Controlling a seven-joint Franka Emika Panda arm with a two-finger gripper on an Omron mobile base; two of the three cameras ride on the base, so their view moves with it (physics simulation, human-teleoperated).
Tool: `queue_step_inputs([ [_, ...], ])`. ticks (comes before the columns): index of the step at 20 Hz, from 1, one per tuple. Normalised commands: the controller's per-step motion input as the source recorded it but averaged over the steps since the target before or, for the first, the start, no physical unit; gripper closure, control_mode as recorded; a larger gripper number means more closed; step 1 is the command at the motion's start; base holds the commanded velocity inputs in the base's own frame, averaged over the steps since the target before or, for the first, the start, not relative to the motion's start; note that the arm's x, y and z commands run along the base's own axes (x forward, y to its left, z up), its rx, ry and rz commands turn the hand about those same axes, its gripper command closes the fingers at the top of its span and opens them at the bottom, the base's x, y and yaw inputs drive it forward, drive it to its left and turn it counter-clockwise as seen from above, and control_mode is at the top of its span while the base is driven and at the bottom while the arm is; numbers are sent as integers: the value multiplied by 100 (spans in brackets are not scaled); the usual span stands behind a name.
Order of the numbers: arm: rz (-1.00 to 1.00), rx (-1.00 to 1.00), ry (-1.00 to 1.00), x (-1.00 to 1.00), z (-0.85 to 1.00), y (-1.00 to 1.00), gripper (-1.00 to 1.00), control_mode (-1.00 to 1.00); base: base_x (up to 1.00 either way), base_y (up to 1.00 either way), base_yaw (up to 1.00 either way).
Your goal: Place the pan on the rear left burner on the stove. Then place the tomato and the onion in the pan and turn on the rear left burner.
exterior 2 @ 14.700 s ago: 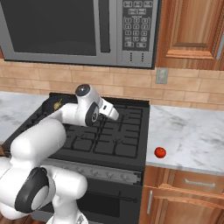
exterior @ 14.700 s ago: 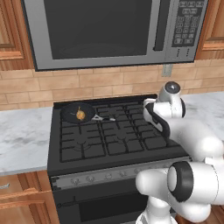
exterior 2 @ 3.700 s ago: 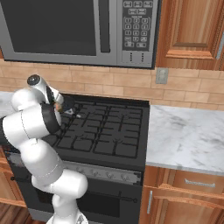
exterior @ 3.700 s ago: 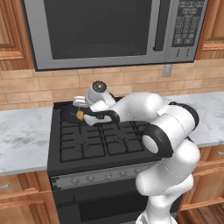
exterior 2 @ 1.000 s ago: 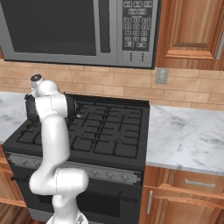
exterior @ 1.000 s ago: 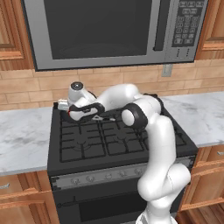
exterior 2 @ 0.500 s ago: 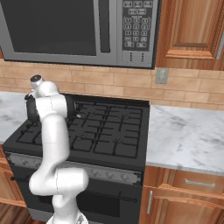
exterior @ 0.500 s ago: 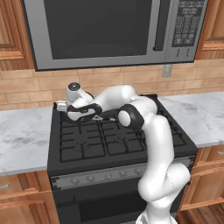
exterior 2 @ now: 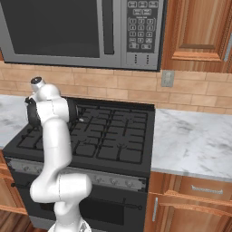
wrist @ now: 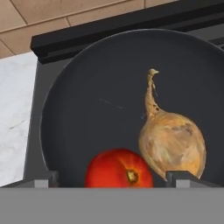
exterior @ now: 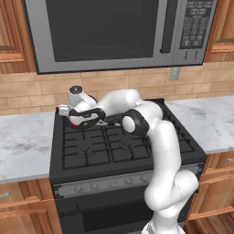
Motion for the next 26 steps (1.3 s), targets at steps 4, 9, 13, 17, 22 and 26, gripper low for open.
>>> queue_step_inputs([
  [4, 0, 0, 0, 0, 0, 2, -100, -100, 0, 0, 0],
  [9, 0, 0, 0, -23, 9, 3, -100, -100, 0, 0, 0],
  [13, 0, 0, -1, -39, 13, 0, -100, -100, 0, 0, 0],
  [17, 0, 0, -8, -59, 20, 0, -100, -100, 0, 0, 0],
  [22, 0, 0, -8, -79, 25, 0, -100, -100, 0, 0, 0],
  [26, 0, 0, -1, -91, 15, -11, -100, -100, 0, 0, 0],
])
